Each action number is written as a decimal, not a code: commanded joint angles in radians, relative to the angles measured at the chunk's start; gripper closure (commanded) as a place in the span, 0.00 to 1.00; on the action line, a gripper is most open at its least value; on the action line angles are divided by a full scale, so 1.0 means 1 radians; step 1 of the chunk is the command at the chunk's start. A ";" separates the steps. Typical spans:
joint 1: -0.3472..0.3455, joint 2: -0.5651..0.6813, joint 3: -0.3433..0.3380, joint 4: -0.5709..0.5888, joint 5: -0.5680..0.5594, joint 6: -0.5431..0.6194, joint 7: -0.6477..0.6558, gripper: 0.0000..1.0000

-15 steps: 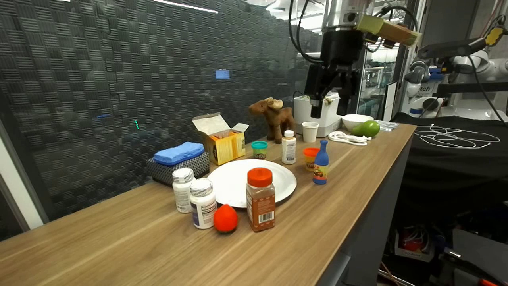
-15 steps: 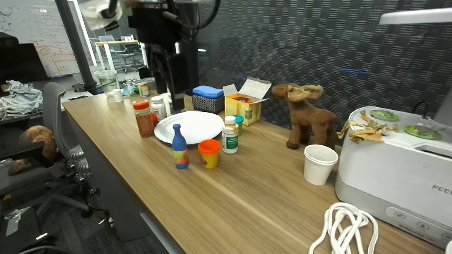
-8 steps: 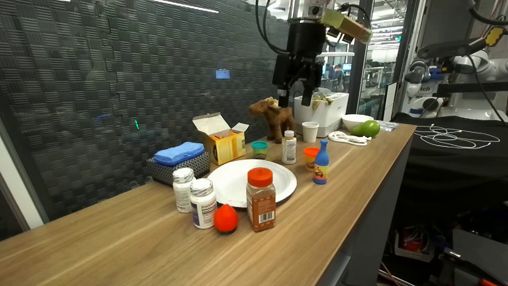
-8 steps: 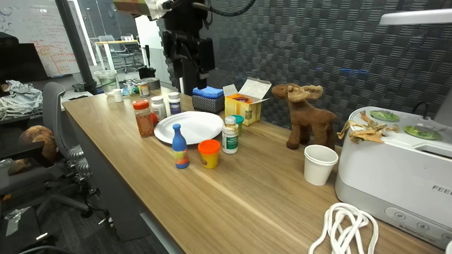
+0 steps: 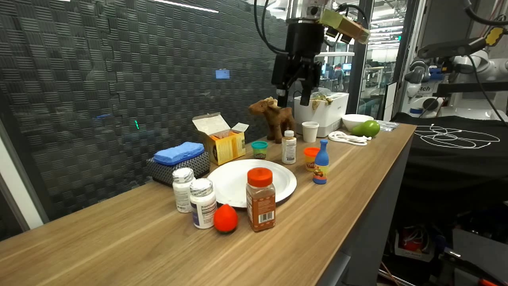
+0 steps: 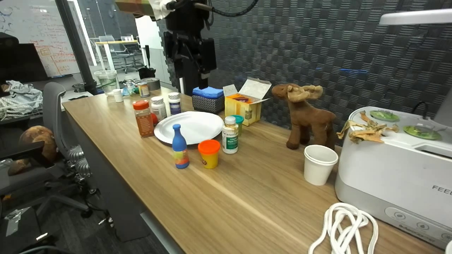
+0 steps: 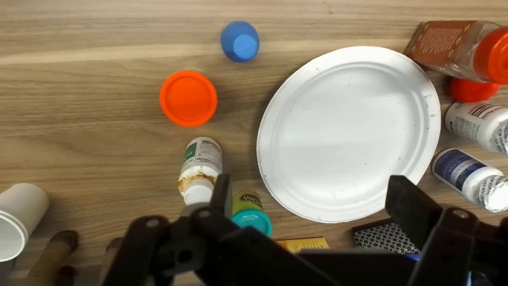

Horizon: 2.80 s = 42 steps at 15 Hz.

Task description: Pick up all the objects surrounding the white plate and arrange them on the plate

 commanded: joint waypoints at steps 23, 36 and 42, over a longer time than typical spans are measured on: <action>-0.016 0.479 0.015 0.401 -0.109 0.101 -0.155 0.00; -0.012 0.575 0.000 0.475 -0.199 0.097 -0.163 0.57; 0.000 0.528 -0.016 0.466 -0.237 0.088 -0.117 0.72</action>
